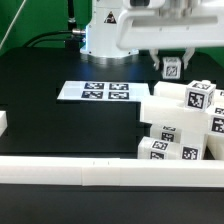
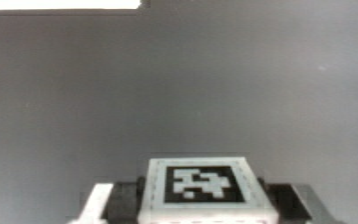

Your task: Assemble chair

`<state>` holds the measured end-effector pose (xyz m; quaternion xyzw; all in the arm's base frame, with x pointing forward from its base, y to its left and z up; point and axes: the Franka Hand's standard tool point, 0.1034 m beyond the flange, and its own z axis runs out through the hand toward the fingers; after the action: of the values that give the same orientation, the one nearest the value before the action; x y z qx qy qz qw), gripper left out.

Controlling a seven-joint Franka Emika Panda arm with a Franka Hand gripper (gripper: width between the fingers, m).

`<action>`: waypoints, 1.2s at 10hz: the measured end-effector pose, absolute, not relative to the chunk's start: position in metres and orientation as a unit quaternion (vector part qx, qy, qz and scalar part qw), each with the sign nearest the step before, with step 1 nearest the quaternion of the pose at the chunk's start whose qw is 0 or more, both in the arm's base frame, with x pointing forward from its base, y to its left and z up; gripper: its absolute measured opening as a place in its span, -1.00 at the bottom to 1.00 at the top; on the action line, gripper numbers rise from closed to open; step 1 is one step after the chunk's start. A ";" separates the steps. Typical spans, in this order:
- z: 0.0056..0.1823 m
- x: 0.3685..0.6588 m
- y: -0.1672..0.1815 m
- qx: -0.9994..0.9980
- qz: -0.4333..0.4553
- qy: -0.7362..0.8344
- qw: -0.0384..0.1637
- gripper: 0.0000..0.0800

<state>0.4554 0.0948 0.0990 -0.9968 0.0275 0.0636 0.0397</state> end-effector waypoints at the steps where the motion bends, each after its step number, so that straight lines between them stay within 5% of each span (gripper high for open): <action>1: 0.122 0.465 0.095 -0.996 0.070 0.025 0.044 -0.30; 3: 0.150 0.501 0.101 -0.998 0.058 0.015 0.031 -0.30; 5: 0.152 0.549 0.108 -0.998 0.054 -0.002 0.026 -0.30; 10: 0.145 0.551 0.109 -0.998 0.048 -0.023 0.026 -0.30; 12: 0.147 0.575 0.117 -0.999 0.033 -0.028 0.026 -0.30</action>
Offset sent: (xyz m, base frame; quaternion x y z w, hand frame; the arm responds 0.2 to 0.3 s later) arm 0.1000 0.0162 0.0352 -0.0514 0.0019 -0.1120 0.9924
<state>0.5753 0.1174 0.1473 -0.9987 -0.0278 0.0333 0.0260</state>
